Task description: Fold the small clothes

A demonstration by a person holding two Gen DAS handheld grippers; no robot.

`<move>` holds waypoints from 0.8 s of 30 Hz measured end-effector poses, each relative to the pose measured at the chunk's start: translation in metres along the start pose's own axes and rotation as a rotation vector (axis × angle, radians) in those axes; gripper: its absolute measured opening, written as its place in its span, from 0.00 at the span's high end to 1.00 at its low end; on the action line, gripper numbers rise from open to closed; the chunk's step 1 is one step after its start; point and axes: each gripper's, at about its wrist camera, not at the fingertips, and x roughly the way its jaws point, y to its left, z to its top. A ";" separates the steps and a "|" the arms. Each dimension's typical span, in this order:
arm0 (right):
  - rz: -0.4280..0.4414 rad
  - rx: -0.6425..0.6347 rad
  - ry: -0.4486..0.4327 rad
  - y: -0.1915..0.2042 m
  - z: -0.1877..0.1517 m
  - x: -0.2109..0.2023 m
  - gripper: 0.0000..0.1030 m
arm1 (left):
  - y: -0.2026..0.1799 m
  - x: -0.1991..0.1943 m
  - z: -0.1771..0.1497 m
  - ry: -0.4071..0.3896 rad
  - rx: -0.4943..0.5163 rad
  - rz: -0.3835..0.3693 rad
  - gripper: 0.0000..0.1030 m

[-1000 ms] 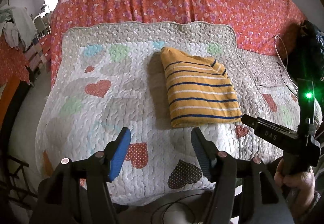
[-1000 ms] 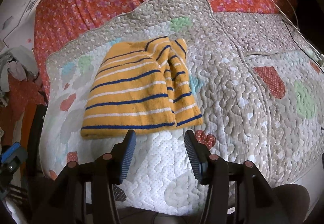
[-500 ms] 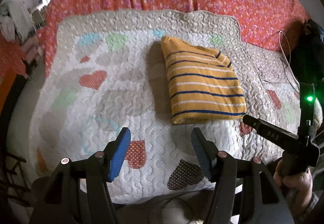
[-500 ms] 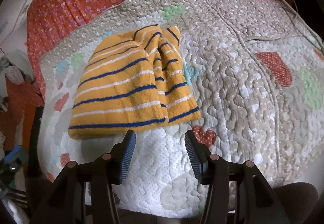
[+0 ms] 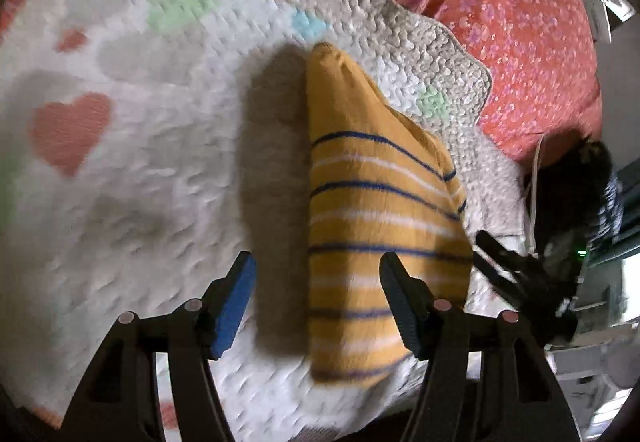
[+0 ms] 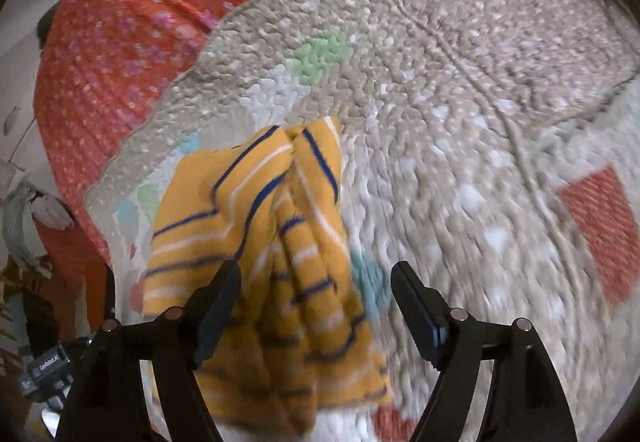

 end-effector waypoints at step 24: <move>0.230 -0.081 0.052 0.100 0.025 0.024 0.69 | -0.009 -0.020 0.060 -0.037 -0.007 -0.090 0.58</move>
